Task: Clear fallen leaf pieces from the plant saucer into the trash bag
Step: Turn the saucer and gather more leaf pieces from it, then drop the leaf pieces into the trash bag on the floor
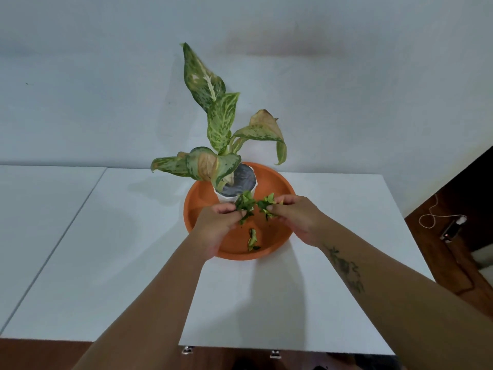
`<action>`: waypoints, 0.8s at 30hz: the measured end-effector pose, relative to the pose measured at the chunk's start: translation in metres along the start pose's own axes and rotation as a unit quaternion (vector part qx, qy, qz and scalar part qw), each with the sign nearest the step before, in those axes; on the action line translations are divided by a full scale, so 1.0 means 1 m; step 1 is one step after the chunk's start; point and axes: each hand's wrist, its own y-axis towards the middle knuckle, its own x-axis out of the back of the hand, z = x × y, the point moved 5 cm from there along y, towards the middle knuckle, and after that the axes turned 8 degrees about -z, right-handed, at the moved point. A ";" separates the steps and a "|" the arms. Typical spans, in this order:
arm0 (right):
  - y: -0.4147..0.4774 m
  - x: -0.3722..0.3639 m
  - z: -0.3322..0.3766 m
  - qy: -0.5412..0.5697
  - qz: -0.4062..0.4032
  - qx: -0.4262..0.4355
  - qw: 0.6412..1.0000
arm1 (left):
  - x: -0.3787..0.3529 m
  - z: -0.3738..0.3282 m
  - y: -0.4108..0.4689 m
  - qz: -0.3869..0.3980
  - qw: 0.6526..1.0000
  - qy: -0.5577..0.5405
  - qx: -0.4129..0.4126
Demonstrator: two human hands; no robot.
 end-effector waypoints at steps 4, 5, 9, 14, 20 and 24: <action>-0.004 -0.006 -0.002 0.108 -0.003 -0.016 0.994 | -0.014 -0.006 -0.005 0.064 0.988 -0.135 0.036; -0.005 -0.007 -0.002 0.130 -0.005 -0.021 0.991 | -0.018 -0.006 -0.005 0.075 0.983 -0.163 0.043; -0.009 0.000 -0.006 0.197 -0.022 -0.035 0.980 | -0.028 0.000 -0.007 0.094 0.971 -0.207 0.066; -0.012 0.018 -0.009 0.219 -0.035 -0.037 0.974 | -0.039 0.006 -0.011 0.114 0.968 -0.216 0.063; -0.017 0.052 -0.005 0.240 -0.022 -0.031 0.970 | -0.070 0.012 -0.023 0.105 0.969 -0.211 0.078; -0.019 0.086 -0.002 0.258 -0.019 -0.029 0.966 | -0.104 0.014 -0.037 0.113 0.963 -0.227 0.095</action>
